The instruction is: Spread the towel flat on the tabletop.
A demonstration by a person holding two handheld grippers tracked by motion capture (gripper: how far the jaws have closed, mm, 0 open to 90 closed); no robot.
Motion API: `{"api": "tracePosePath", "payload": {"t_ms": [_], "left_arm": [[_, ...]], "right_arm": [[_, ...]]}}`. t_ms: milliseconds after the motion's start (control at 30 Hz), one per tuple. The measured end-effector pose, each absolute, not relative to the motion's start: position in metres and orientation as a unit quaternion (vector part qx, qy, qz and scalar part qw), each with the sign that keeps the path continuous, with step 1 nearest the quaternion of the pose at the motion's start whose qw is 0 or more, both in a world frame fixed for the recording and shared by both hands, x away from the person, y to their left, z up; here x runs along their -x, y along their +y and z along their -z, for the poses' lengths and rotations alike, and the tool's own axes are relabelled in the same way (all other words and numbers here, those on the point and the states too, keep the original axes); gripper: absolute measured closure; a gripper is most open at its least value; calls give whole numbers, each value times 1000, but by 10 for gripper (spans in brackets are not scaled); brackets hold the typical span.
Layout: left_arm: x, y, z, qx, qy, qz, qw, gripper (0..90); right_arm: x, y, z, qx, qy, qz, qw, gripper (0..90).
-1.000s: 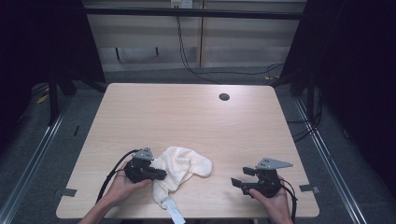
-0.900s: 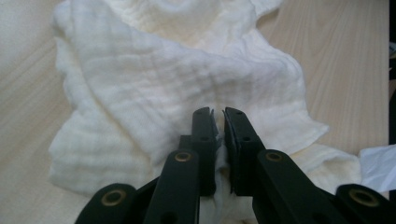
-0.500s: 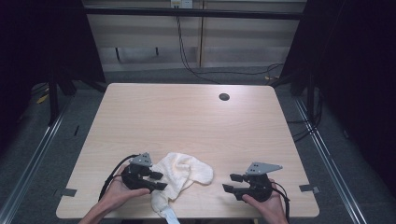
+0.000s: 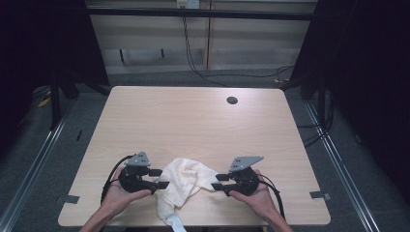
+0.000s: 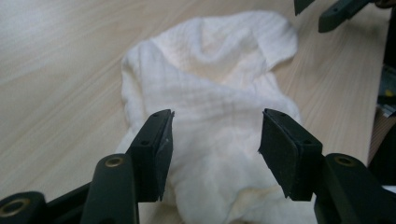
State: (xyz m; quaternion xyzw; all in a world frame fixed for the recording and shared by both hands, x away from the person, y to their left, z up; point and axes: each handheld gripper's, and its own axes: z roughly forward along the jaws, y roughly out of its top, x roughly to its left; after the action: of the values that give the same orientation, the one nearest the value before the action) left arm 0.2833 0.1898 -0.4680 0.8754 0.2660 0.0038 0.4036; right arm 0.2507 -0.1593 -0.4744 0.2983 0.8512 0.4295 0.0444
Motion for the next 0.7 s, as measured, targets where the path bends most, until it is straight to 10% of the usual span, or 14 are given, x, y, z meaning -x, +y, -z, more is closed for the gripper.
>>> {"api": "tracePosePath", "payload": {"t_ms": [700], "left_arm": [[-257,165,473,-892,213,28,398,468]], "right_arm": [[-252,-150,505,-280,868,-405,60,670]]}}
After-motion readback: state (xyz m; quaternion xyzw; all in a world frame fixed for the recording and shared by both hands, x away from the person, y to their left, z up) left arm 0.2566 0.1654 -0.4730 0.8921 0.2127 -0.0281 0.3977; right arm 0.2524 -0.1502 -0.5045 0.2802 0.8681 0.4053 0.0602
